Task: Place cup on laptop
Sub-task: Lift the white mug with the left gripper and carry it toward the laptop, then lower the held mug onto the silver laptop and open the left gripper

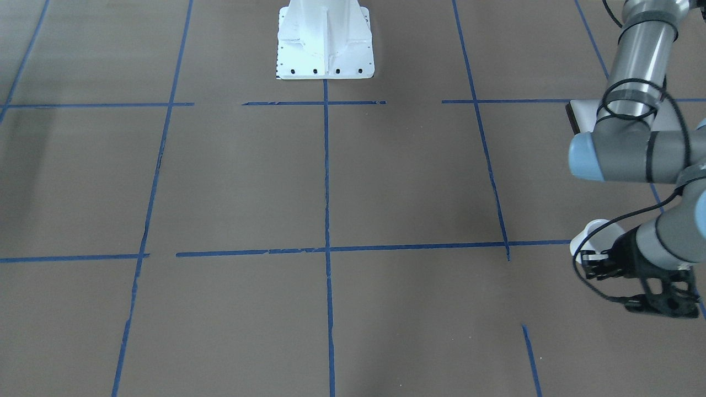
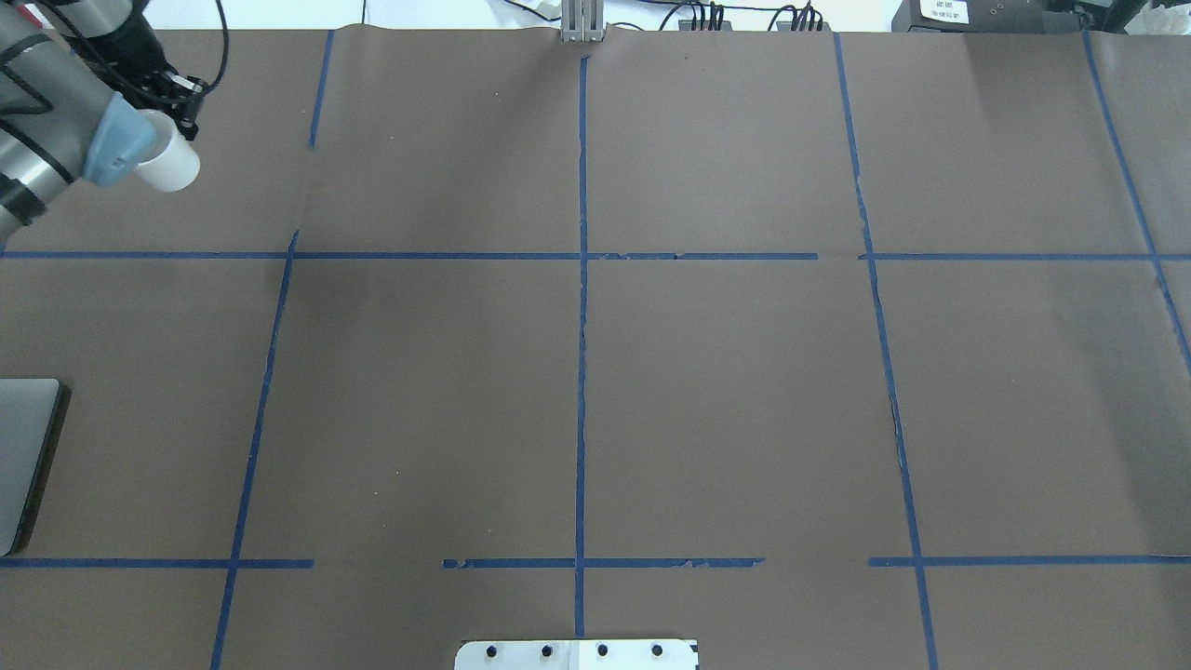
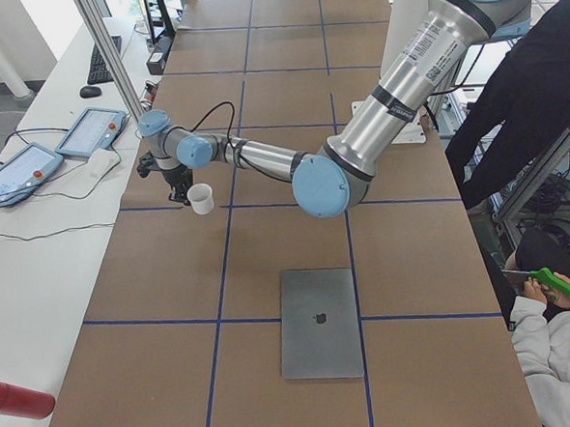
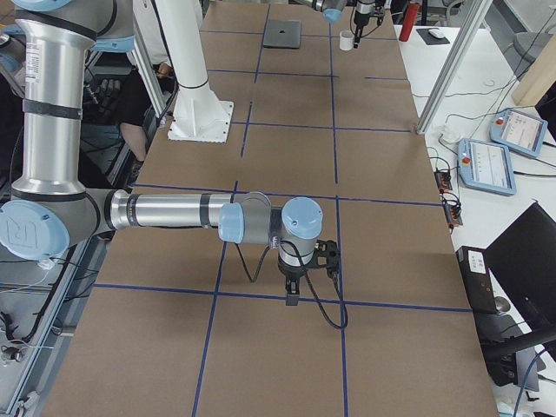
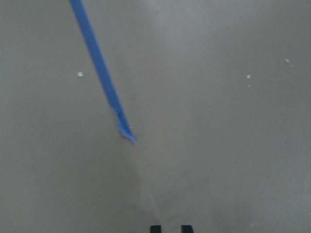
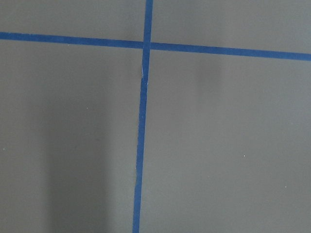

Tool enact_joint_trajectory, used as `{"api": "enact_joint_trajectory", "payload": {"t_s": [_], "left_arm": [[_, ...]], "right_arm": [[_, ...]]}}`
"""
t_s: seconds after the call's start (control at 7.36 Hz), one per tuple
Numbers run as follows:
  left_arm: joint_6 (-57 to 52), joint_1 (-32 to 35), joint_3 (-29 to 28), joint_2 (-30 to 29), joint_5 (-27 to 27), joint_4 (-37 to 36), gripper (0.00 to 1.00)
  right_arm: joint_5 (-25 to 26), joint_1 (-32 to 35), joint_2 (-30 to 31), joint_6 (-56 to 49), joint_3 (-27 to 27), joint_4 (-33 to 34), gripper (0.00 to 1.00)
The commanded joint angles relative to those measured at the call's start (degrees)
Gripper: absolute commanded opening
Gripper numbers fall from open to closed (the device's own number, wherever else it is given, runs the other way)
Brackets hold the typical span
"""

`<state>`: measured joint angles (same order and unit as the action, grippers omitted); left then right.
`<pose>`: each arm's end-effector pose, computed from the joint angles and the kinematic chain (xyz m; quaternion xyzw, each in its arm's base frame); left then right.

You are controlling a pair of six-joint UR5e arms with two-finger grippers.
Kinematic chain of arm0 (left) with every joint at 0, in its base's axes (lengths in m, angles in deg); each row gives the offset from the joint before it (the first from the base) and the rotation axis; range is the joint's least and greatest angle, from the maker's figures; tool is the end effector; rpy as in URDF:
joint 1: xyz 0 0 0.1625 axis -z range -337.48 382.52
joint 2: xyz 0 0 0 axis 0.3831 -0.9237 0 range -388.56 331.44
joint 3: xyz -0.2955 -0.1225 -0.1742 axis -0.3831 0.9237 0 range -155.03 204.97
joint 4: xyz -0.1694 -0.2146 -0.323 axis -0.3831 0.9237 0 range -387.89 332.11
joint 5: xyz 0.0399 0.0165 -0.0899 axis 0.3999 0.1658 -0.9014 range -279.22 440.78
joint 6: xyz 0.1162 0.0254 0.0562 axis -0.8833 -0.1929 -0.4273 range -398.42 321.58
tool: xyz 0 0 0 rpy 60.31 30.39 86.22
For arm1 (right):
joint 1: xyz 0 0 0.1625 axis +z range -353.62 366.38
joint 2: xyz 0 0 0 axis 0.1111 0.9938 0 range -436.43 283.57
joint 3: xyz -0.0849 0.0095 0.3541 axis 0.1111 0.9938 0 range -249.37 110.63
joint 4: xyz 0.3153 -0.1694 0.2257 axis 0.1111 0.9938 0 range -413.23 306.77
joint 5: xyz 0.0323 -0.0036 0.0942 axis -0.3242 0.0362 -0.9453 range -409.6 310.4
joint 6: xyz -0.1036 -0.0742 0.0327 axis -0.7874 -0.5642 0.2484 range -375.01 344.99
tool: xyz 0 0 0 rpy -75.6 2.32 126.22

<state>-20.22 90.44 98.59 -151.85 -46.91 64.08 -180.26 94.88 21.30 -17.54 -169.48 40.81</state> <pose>0.2188 -0.6798 0.4165 0.0360 0.3525 0.0845 0.9313 0.0358 -0.4500 0.6095 -0.0105 -0.3476 -0.0280 0.9372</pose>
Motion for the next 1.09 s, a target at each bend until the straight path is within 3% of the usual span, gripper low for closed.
{"api": "enact_joint_trajectory", "payload": {"t_s": [0.0, 0.14, 0.41, 0.54, 0.81, 0.95], "left_arm": [[-6.9, 2.8, 13.4, 13.0, -1.1, -6.2, 0.0], [-8.3, 2.9, 18.2, 20.6, -2.3, -5.8, 0.0], [-9.8, 2.9, 20.6, 31.0, -2.3, -4.0, 0.0], [-9.8, 2.9, 20.9, 35.0, -2.4, -0.9, 0.0], [-9.3, 2.9, 17.4, 42.0, -2.7, 13.8, 0.0], [-9.1, 2.9, 16.0, 43.2, -2.7, 16.0, 0.0]], "right_arm": [[0.1, 0.0, 0.0, 0.1, 0.0, 0.0, 1.0], [0.0, 0.0, 0.0, 0.1, 0.0, 0.0, 1.0], [0.1, 0.0, 0.0, 0.1, 0.0, 0.0, 1.0], [0.0, 0.0, 0.0, 0.1, 0.0, 0.0, 1.0], [0.0, 0.0, 0.0, 0.1, 0.0, 0.0, 1.0], [0.0, 0.0, 0.0, 0.1, 0.0, 0.0, 1.0]]}}
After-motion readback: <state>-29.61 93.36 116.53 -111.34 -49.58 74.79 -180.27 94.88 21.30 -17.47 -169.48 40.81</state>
